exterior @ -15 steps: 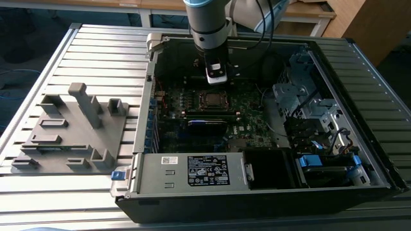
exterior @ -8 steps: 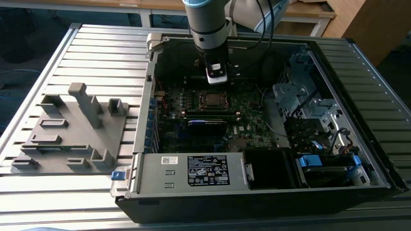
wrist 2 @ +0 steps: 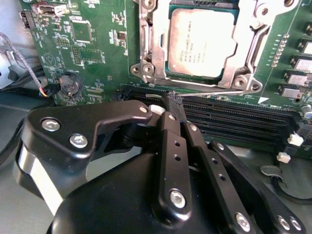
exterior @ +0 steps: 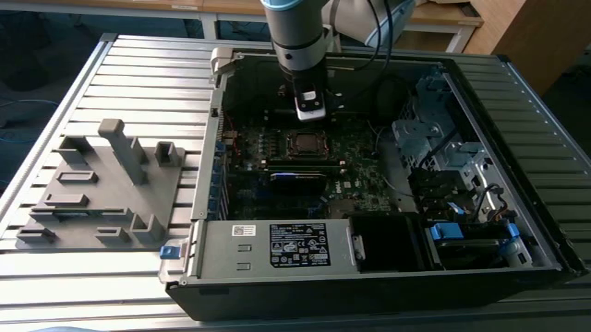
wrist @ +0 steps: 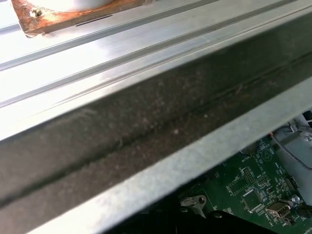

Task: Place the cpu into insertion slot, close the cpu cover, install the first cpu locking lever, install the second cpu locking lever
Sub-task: 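Install the first cpu locking lever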

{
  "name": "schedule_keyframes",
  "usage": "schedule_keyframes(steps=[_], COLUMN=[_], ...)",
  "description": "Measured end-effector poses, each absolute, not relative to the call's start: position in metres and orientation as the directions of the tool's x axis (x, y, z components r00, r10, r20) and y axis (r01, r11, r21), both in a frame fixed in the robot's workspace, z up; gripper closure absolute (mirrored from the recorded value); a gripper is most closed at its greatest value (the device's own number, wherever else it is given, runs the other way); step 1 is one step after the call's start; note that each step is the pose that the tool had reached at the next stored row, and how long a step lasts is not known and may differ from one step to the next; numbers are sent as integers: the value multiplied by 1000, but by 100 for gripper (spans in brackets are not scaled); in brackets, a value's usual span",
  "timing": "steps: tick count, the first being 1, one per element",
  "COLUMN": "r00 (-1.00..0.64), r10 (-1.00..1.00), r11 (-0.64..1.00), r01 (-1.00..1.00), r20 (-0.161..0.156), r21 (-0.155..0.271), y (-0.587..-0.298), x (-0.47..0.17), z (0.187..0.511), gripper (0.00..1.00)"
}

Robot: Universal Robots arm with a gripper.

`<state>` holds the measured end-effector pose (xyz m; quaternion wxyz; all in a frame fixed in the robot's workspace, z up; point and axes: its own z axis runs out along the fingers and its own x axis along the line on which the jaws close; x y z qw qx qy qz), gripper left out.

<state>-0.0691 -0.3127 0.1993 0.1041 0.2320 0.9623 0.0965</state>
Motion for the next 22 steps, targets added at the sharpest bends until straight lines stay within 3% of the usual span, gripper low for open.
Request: schedule_keyframes(steps=[22], r00=[-871], r10=[461], r11=[881], r01=[426], r20=[-171], r21=[206], y=[-313], x=[-67], z=[199], gripper=[89])
